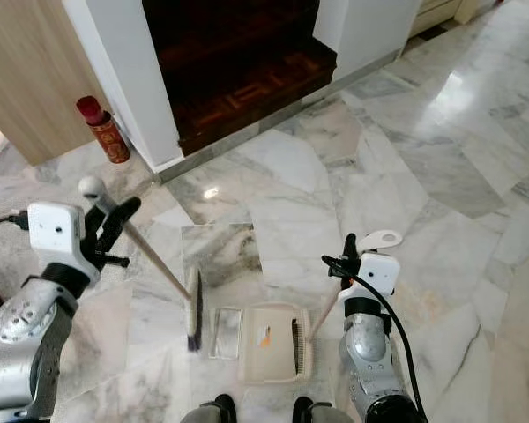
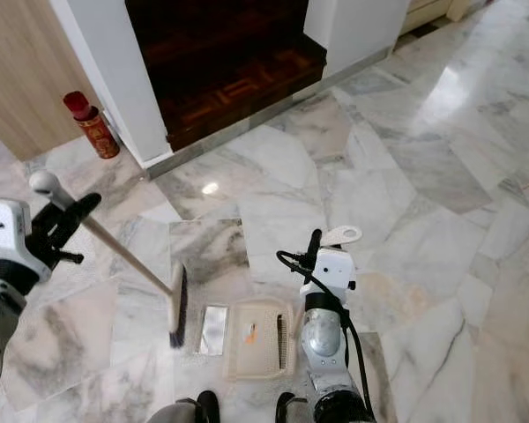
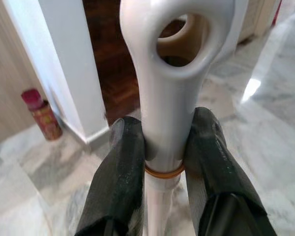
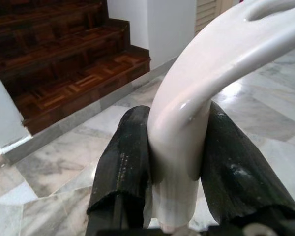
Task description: Sweep floor
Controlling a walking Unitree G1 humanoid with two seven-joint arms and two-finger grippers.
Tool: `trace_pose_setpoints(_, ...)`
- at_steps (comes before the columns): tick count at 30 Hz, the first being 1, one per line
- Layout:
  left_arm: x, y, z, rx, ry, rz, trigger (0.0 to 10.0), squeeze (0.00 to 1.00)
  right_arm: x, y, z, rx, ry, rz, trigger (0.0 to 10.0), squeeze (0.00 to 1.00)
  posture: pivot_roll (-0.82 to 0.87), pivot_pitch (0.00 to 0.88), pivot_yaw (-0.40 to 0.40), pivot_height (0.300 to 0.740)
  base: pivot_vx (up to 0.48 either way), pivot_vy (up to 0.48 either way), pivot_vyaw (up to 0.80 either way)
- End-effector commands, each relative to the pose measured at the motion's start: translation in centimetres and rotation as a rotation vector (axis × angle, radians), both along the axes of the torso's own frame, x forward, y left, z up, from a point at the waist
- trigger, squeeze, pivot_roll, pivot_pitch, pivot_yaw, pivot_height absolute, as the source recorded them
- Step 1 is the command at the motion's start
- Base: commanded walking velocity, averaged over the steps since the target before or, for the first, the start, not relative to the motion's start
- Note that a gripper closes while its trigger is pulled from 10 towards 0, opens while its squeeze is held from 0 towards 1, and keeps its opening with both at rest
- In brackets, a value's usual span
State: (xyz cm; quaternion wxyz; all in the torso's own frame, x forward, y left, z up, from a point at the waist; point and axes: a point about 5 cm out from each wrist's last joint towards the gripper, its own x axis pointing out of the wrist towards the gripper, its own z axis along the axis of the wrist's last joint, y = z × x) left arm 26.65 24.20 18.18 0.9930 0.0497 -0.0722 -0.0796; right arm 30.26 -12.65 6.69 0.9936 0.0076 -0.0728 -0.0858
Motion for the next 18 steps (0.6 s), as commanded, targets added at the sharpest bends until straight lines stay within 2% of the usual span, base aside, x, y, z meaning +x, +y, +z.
trace_pose_setpoints(1,-0.3,0.2,0.2,0.042,-0.018,0.006,10.0,0.00,-0.1,0.0,0.0,0.015,-0.011,-0.012,10.0,0.00,0.12,0.239,0.006,0.740,0.000,0.000,0.00)
trace_pose_setpoints(8,-1.0,0.1,-0.2,0.073,0.021,-0.034,10.0,0.00,0.2,0.4,0.2,0.002,-0.023,0.002,10.0,0.00,0.14,0.255,0.010,0.740,0.000,0.000,0.00)
trace_pose_setpoints(10,-1.1,0.3,-0.3,0.078,0.028,-0.037,10.0,0.00,0.2,0.4,0.2,0.001,-0.021,0.004,10.0,0.00,0.15,0.259,0.011,0.740,0.000,0.000,0.00)
trace_pose_setpoints(12,-1.8,1.2,-0.2,0.106,0.060,-0.049,10.0,0.00,0.0,0.7,-0.1,-0.005,-0.012,0.007,10.0,0.00,0.18,0.267,0.019,0.740,0.000,0.000,0.00)
trace_pose_setpoints(15,-2.0,1.4,-0.1,0.112,0.071,-0.055,10.0,0.00,-0.1,0.8,-0.3,-0.006,-0.006,0.005,10.0,0.00,0.19,0.267,0.027,0.740,0.000,0.000,0.00)
trace_pose_setpoints(18,-2.3,1.4,-0.5,0.117,0.122,-0.096,10.0,0.00,-0.3,0.8,-0.6,-0.004,0.004,-0.001,10.0,0.00,0.20,0.270,0.033,0.740,0.000,0.000,0.00)
